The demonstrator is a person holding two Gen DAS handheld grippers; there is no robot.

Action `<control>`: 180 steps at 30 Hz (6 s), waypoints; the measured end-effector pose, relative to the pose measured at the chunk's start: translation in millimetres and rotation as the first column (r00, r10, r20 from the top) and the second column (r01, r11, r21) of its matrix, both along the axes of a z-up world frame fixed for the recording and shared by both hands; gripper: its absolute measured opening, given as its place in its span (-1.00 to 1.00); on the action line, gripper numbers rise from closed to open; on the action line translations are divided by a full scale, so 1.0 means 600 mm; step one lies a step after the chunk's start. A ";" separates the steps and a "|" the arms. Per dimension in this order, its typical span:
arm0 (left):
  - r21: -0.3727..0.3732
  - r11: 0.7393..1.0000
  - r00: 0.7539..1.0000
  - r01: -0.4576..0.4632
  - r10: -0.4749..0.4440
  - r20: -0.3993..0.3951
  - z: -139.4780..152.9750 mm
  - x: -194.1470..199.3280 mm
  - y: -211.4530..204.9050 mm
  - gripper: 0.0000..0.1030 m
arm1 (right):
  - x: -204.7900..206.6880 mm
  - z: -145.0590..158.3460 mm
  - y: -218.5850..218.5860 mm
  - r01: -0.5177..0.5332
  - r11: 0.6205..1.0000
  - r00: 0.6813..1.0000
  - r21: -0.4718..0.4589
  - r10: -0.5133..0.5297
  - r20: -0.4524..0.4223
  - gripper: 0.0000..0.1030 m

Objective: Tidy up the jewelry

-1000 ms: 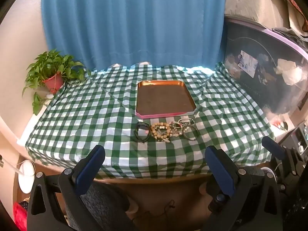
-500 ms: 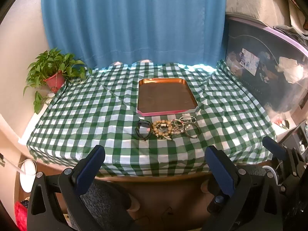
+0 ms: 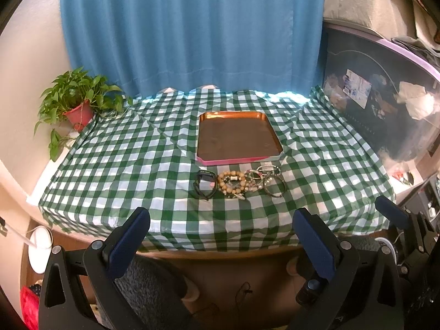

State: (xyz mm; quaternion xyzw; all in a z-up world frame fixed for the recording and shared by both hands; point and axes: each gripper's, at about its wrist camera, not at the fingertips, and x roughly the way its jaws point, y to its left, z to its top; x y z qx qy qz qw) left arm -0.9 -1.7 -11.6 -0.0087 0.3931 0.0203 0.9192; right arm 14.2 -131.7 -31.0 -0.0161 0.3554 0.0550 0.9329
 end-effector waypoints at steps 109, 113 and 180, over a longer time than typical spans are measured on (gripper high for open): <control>-0.124 0.988 0.991 0.092 -0.104 -0.089 -0.374 0.279 0.161 0.11 | 0.269 -0.327 -0.036 -0.210 0.976 0.974 -0.058 0.204 -0.100 0.19; -0.085 0.991 0.989 0.103 -0.111 -0.093 -0.376 0.277 0.141 0.43 | 0.271 -0.326 -0.038 -0.203 0.978 0.975 -0.052 0.197 -0.103 0.21; -0.113 0.990 0.991 0.083 -0.094 -0.090 -0.368 0.257 0.145 -0.06 | 0.266 -0.304 -0.053 -0.140 0.990 0.988 -0.006 0.139 -0.069 0.13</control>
